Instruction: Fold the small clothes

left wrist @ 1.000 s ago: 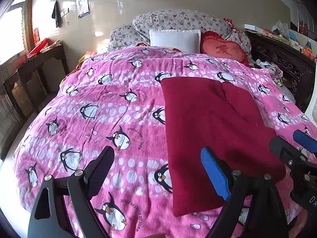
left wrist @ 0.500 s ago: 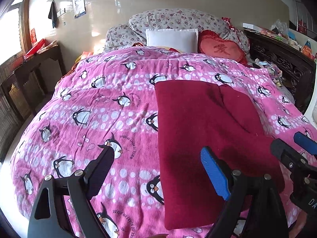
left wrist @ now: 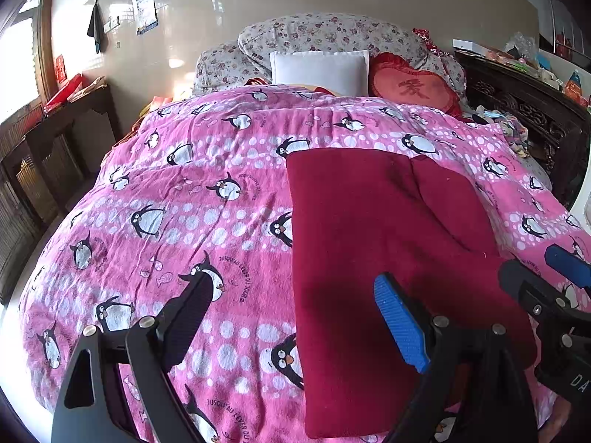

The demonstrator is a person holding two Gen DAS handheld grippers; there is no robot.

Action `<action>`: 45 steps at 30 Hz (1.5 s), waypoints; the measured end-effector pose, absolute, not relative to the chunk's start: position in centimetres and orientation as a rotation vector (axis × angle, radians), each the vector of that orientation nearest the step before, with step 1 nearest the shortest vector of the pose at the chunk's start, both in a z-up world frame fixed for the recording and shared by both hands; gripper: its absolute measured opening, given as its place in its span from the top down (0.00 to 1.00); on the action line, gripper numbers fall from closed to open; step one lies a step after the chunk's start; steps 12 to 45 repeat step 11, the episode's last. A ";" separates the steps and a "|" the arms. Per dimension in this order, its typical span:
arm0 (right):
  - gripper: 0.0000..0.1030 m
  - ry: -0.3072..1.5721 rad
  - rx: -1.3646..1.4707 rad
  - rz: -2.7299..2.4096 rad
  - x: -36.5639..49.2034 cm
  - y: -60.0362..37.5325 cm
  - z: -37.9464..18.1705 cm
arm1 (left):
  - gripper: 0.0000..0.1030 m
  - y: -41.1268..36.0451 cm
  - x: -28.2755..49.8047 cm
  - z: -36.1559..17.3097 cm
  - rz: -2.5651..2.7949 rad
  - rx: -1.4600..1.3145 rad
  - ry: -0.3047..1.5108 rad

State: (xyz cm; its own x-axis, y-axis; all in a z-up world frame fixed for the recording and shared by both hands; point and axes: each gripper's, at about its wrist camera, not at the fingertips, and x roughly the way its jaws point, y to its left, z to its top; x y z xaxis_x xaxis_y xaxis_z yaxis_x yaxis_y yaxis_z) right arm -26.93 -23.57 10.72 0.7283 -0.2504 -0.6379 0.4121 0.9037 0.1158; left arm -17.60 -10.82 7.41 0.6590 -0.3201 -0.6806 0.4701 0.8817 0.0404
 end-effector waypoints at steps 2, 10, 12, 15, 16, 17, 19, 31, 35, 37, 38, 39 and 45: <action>0.12 0.666 0.257 -0.368 -26.8 -23.6 10.6 | 0.14 -10.9 -17.5 7.3 -0.451 0.225 0.726; 0.12 0.674 0.264 -0.369 -26.7 -23.8 10.3 | 0.14 -11.0 -16.9 6.7 -0.449 0.217 0.744; 0.12 0.673 0.266 -0.369 -26.8 -24.0 10.4 | 0.14 -10.8 -16.9 6.6 -0.448 0.214 0.747; 0.12 0.673 0.266 -0.369 -26.8 -24.0 10.4 | 0.14 -10.8 -16.9 6.6 -0.448 0.214 0.747; 0.12 0.673 0.266 -0.369 -26.8 -24.0 10.4 | 0.14 -10.8 -16.9 6.6 -0.448 0.214 0.747; 0.12 0.673 0.266 -0.369 -26.8 -24.0 10.4 | 0.14 -10.8 -16.9 6.6 -0.448 0.214 0.747; 0.12 0.673 0.266 -0.369 -26.8 -24.0 10.4 | 0.14 -10.8 -16.9 6.6 -0.448 0.214 0.747; 0.12 0.673 0.266 -0.369 -26.8 -24.0 10.4 | 0.14 -10.8 -16.9 6.6 -0.448 0.214 0.747; 0.12 0.673 0.266 -0.369 -26.8 -24.0 10.4 | 0.14 -10.8 -16.9 6.6 -0.448 0.214 0.747; 0.12 0.673 0.266 -0.369 -26.8 -24.0 10.4 | 0.14 -10.8 -16.9 6.6 -0.448 0.214 0.747; 0.12 0.673 0.266 -0.369 -26.8 -24.0 10.4 | 0.14 -10.8 -16.9 6.6 -0.448 0.214 0.747; 0.12 0.673 0.266 -0.369 -26.8 -24.0 10.4 | 0.14 -10.8 -16.9 6.6 -0.448 0.214 0.747; 0.12 0.673 0.266 -0.369 -26.8 -24.0 10.4 | 0.14 -10.8 -16.9 6.6 -0.448 0.214 0.747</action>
